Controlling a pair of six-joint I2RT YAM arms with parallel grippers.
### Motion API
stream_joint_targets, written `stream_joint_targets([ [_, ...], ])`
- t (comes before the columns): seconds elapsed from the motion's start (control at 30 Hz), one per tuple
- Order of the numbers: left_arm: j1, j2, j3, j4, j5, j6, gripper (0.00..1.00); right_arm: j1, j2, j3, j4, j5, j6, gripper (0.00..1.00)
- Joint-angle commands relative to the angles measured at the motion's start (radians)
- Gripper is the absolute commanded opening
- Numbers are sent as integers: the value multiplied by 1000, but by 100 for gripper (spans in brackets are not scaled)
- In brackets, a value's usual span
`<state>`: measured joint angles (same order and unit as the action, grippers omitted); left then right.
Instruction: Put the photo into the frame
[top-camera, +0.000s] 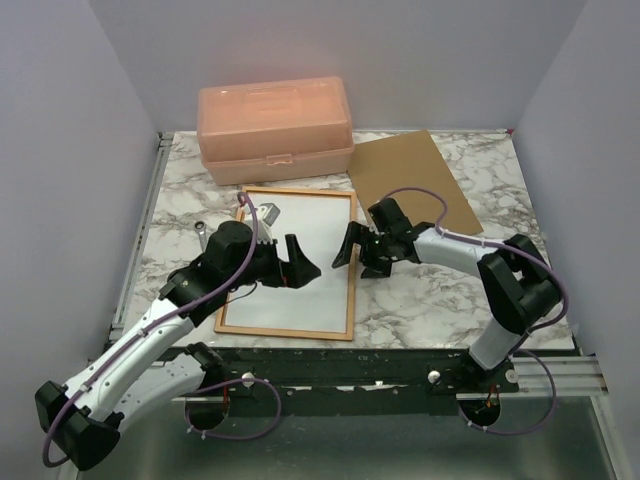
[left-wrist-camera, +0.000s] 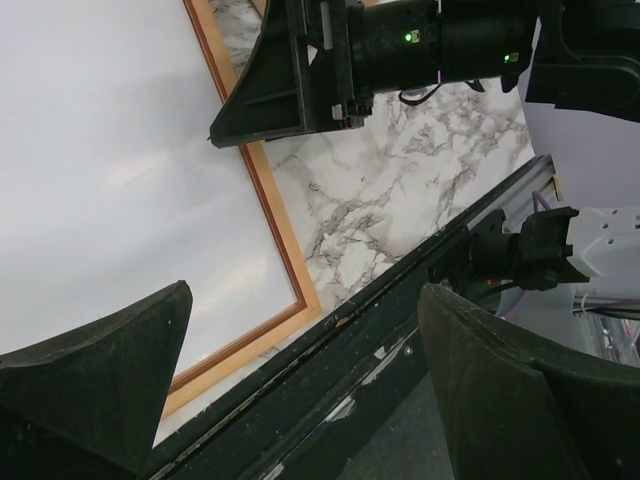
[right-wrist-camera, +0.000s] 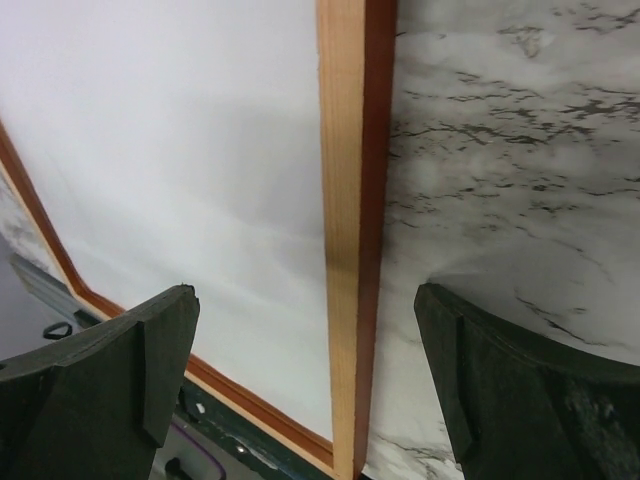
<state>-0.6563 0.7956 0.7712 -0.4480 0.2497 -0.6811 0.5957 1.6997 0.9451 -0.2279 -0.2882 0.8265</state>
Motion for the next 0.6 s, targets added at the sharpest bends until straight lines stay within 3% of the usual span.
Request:
stream_joint_targets([
  [0.0,2,75,5,81,77,-15,98,-36,-46,14,-114,104,-72,100],
  [0.27,-17,345,75,287,198,-139,99,-319,-173,-32,-198,56,-202,100],
  [0.57,-118,729,358,237,80,-154,99,-659,-200,34,-283,101,-310,100],
])
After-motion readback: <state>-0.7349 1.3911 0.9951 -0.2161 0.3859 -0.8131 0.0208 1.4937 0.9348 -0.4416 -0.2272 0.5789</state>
